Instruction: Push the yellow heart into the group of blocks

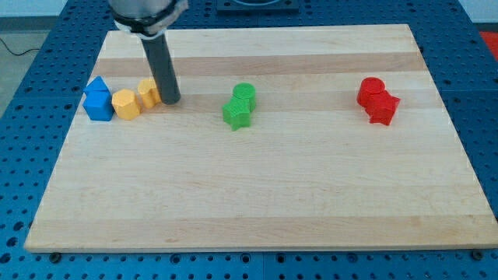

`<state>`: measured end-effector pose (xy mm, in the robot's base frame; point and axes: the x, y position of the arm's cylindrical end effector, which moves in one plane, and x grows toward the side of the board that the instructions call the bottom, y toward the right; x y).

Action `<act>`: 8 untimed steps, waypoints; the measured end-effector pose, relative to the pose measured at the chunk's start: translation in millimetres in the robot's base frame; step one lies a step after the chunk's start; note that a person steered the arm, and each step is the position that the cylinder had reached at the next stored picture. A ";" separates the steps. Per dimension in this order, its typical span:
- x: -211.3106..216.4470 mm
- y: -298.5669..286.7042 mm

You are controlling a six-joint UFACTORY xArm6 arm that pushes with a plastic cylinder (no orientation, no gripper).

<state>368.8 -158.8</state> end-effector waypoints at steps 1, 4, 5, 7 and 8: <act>-10.2 -30.9; -33.7 -21.5; -59.8 -23.9; -47.0 -69.9; -16.6 -81.7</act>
